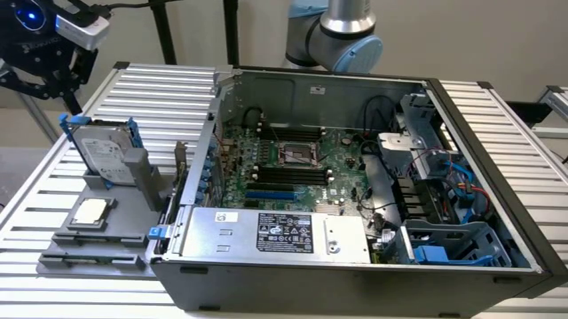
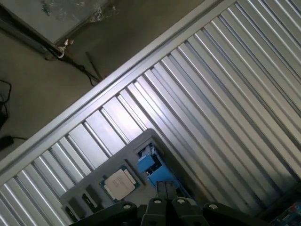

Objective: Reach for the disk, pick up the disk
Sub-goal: 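Pick up the disk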

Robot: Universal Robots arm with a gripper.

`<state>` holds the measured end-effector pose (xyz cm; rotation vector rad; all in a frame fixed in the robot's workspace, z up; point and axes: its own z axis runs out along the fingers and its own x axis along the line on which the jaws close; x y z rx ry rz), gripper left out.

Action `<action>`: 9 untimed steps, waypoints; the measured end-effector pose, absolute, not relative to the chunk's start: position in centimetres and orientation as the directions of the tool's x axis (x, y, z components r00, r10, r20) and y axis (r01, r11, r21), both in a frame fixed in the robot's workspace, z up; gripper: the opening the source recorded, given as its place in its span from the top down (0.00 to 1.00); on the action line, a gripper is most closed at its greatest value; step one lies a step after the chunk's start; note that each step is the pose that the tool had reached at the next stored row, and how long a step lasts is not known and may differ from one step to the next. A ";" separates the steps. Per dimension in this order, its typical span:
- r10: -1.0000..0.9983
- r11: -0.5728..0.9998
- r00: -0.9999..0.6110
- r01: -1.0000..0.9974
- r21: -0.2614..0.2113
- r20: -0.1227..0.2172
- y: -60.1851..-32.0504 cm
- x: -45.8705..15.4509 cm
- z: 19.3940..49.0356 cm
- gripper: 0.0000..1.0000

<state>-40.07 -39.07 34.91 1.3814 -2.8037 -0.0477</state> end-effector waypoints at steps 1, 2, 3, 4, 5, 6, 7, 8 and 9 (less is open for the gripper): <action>-0.804 0.594 -0.594 -0.804 0.034 0.001 -39.1 -40.1 34.9 0.89; -0.815 0.579 -0.580 -0.814 0.034 0.001 -39.1 -40.1 34.9 0.89; -0.825 0.564 -0.565 -0.825 0.034 0.001 -39.1 -40.1 35.0 0.89; -0.836 0.549 -0.549 -0.835 0.034 0.001 -39.1 -40.1 35.0 0.89; -0.845 0.534 -0.534 -0.845 0.034 0.001 -39.1 -40.1 35.0 0.89; -0.855 0.519 -0.519 -0.854 0.034 0.001 -39.1 -40.1 35.0 0.89; -0.864 0.503 -0.503 -0.864 0.034 0.001 -39.1 -40.1 35.0 0.89; -0.873 0.487 -0.487 -0.873 0.034 0.000 -39.1 -40.1 35.0 0.89; -0.882 0.471 -0.472 -0.881 0.034 0.001 -39.1 -40.1 35.0 0.89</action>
